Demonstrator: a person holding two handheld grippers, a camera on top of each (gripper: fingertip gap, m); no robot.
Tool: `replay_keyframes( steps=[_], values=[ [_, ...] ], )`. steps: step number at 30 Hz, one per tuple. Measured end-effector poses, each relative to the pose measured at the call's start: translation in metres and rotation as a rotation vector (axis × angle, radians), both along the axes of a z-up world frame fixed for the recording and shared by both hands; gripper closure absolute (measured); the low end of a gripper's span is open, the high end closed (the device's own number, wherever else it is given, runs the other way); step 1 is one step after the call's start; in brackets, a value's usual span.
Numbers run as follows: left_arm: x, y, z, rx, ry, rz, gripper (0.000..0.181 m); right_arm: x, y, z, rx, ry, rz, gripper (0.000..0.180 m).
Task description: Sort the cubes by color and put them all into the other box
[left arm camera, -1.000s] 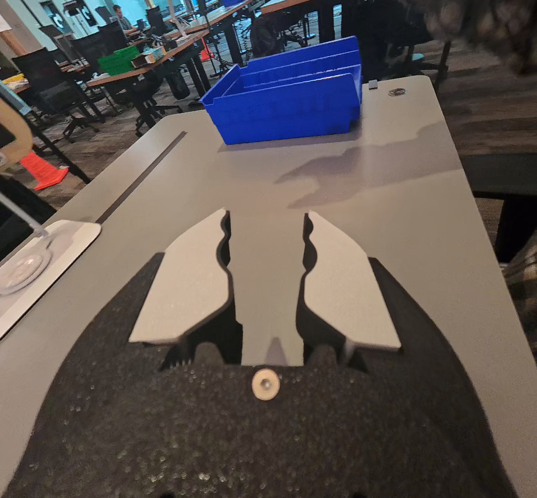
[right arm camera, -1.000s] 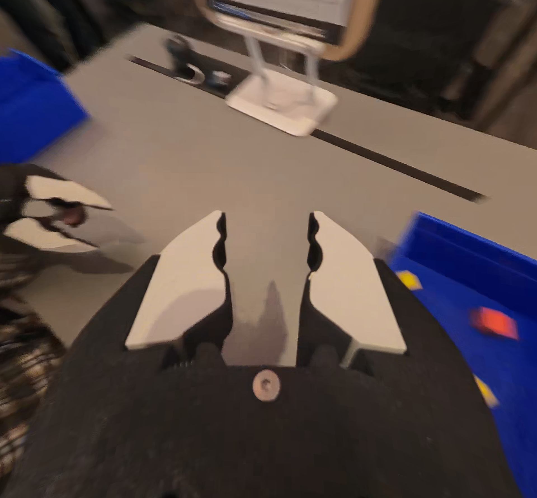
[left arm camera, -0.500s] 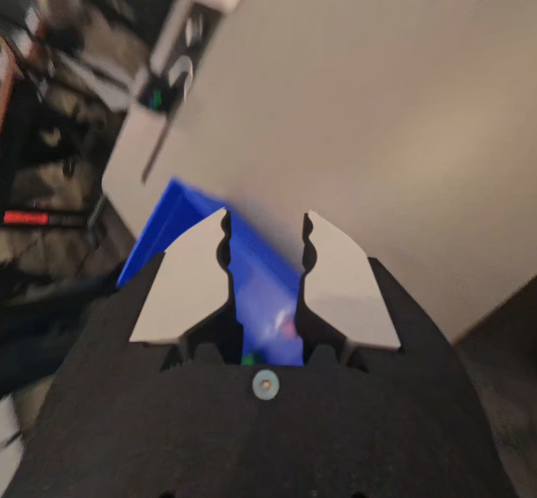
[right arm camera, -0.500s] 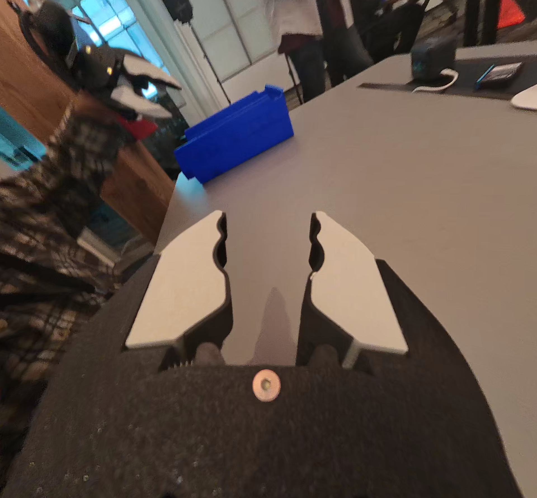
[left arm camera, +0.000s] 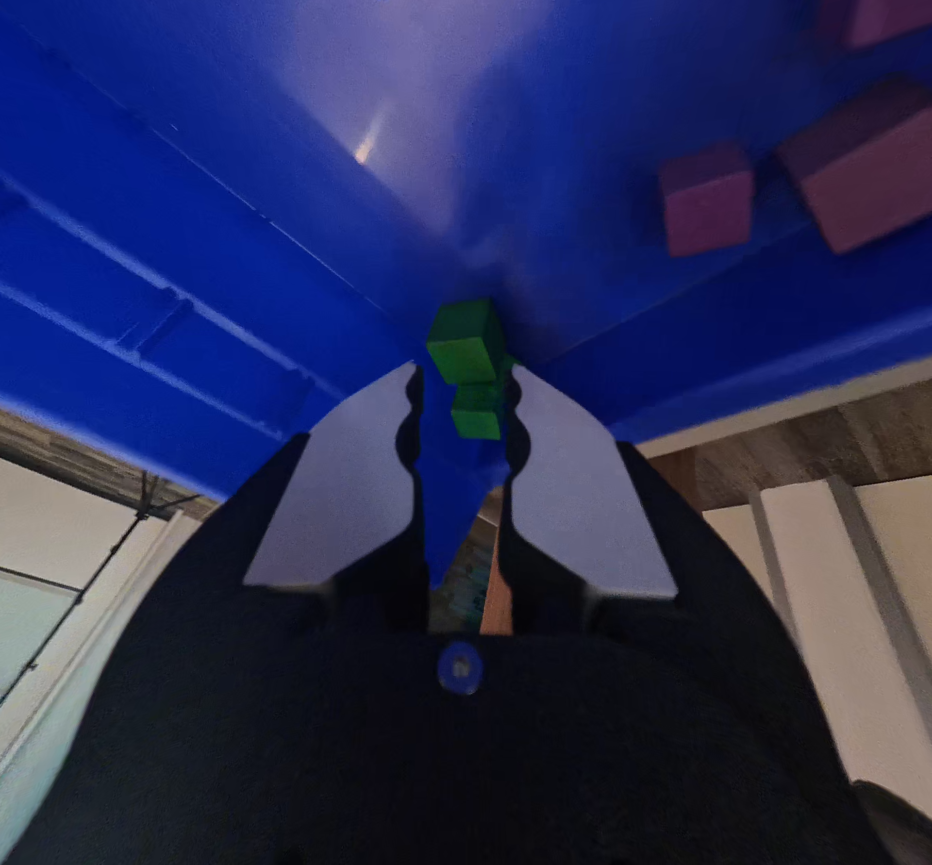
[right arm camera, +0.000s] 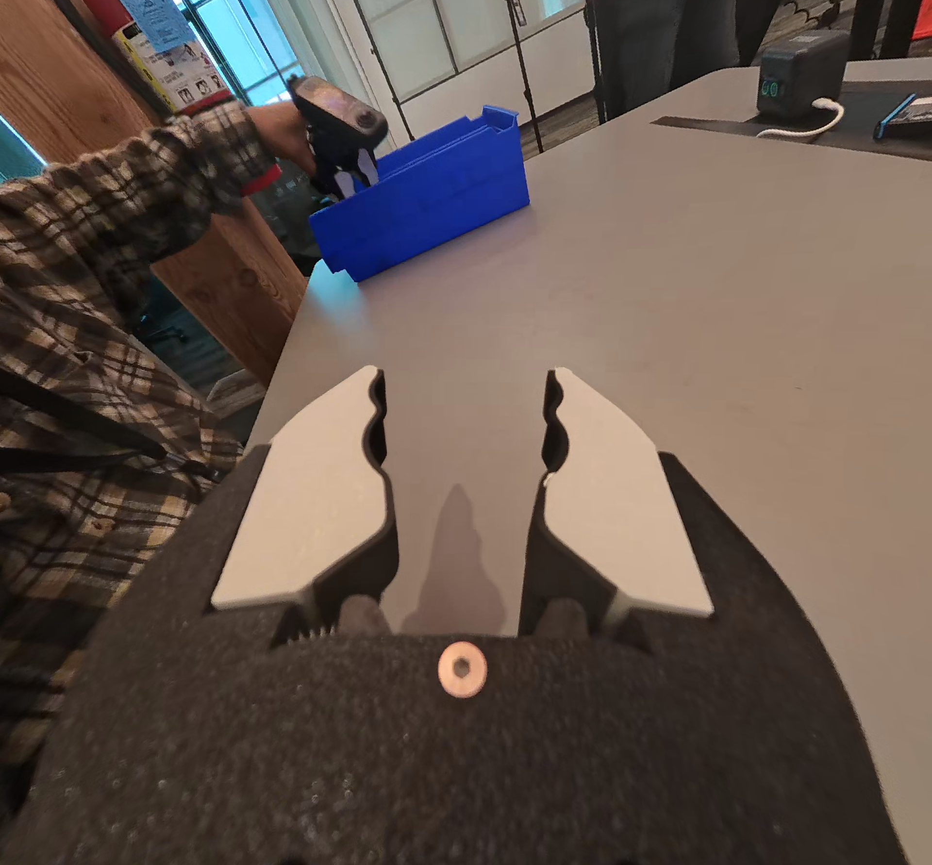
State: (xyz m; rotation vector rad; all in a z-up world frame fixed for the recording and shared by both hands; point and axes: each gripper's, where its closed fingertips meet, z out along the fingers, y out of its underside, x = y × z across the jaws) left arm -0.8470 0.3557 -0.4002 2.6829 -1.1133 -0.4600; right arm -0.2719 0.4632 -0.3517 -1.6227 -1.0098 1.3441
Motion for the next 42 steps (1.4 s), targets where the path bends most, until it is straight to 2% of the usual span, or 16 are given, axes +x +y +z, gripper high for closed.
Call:
replay_keyframes(
  steps=[3, 8, 19, 26, 29, 36, 42],
  values=[
    [-0.007, 0.002, -0.014, -0.019, 0.002, 0.058, 0.154, 0.000, 0.000, 0.001, -0.004, 0.004, 0.005, 0.119],
    [-0.015, 0.000, -0.022, -0.067, 0.032, 0.135, 0.147, -0.001, -0.002, -0.001, 0.011, -0.018, 0.009, 0.116],
    [-0.014, 0.000, -0.021, -0.069, 0.067, 0.138, 0.149, 0.006, -0.009, 0.014, 0.066, 0.006, 0.009, 0.117],
    [-0.003, 0.019, 0.001, 0.098, -0.034, 0.089, 0.181, 0.008, -0.010, 0.018, 0.070, 0.016, 0.007, 0.117],
    [-0.003, 0.018, 0.006, 0.105, -0.037, 0.074, 0.181, 0.007, -0.010, 0.018, 0.072, 0.016, 0.008, 0.117],
    [-0.012, 0.001, -0.004, 0.020, -0.011, 0.121, 0.135, 0.005, -0.012, 0.015, 0.073, 0.007, 0.021, 0.114],
    [-0.010, -0.002, -0.016, -0.009, -0.026, 0.154, 0.131, 0.004, -0.012, 0.013, 0.070, -0.002, 0.026, 0.114]
  ],
)
